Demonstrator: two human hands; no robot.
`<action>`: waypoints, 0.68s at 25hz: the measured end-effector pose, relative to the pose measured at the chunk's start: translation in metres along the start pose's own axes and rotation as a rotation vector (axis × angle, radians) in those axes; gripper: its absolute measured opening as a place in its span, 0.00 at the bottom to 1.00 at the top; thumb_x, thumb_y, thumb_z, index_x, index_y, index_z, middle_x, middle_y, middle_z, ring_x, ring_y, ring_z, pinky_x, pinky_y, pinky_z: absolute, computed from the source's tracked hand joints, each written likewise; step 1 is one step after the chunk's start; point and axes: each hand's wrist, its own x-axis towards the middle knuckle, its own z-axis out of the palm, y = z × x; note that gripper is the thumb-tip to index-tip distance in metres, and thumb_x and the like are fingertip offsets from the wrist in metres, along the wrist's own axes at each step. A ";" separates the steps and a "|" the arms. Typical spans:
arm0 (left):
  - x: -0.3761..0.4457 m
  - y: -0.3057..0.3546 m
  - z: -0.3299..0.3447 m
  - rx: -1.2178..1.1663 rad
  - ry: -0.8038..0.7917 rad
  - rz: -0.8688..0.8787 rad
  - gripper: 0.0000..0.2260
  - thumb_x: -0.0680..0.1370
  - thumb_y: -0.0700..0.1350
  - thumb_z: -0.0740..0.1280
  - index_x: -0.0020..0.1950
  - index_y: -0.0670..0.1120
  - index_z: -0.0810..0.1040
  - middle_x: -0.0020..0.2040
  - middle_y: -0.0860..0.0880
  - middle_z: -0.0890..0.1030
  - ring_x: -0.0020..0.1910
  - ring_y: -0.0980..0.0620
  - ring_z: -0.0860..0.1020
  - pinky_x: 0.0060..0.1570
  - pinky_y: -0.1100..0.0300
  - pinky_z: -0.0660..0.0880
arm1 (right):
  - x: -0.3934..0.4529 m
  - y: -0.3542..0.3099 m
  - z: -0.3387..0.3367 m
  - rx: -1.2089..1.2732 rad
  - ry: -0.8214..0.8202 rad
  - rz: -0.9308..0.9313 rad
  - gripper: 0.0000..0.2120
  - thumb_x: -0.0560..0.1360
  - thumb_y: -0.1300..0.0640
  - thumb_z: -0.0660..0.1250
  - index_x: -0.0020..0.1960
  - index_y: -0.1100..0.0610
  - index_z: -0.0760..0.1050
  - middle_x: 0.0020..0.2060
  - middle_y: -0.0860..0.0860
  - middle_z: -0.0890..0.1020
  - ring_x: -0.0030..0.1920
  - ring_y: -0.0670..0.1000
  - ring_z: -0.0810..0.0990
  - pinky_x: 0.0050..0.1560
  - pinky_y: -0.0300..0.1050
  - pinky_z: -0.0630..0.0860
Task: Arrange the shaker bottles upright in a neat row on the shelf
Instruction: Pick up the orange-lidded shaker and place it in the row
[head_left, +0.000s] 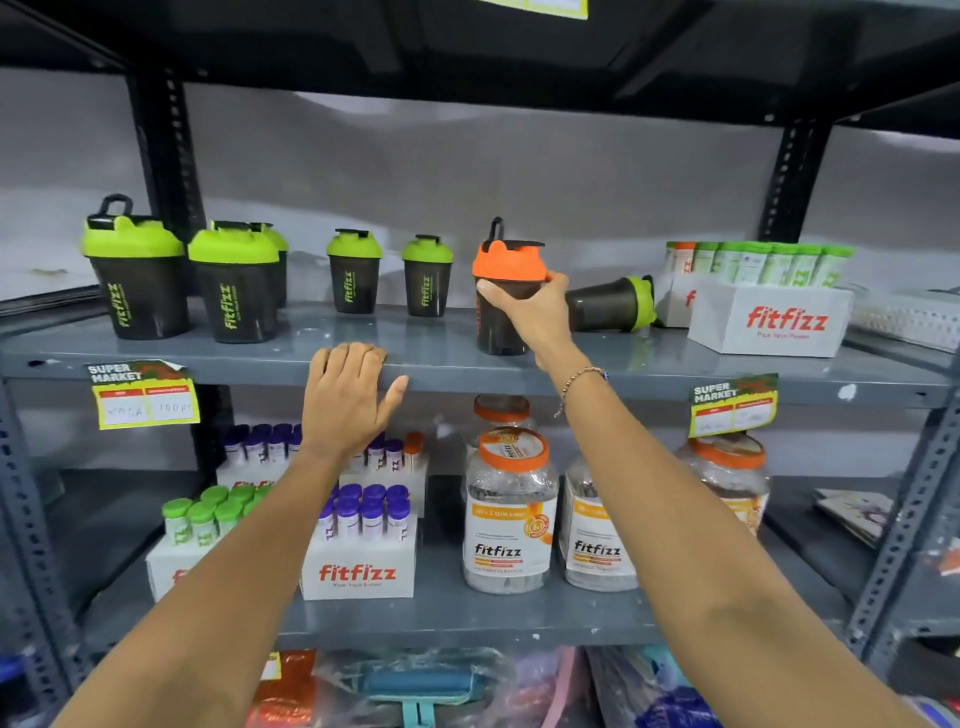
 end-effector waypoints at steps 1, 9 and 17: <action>0.000 -0.001 0.001 -0.006 0.010 -0.003 0.21 0.80 0.57 0.54 0.51 0.41 0.77 0.48 0.43 0.79 0.47 0.42 0.76 0.53 0.51 0.65 | 0.003 0.002 0.008 -0.005 -0.006 0.010 0.41 0.66 0.51 0.79 0.68 0.59 0.57 0.63 0.56 0.73 0.60 0.55 0.75 0.52 0.46 0.77; -0.004 0.005 0.008 -0.048 0.041 -0.090 0.20 0.78 0.56 0.56 0.54 0.41 0.77 0.51 0.44 0.80 0.49 0.43 0.75 0.58 0.51 0.64 | 0.030 0.025 0.025 -0.091 -0.263 0.178 0.45 0.67 0.66 0.76 0.71 0.63 0.49 0.65 0.58 0.72 0.68 0.57 0.71 0.68 0.50 0.69; -0.005 0.008 0.008 -0.037 0.011 -0.110 0.20 0.79 0.55 0.55 0.55 0.41 0.77 0.51 0.43 0.79 0.50 0.43 0.75 0.59 0.50 0.63 | 0.035 0.028 0.023 -0.156 -0.280 0.193 0.44 0.66 0.64 0.77 0.69 0.62 0.49 0.64 0.60 0.71 0.62 0.56 0.72 0.63 0.48 0.72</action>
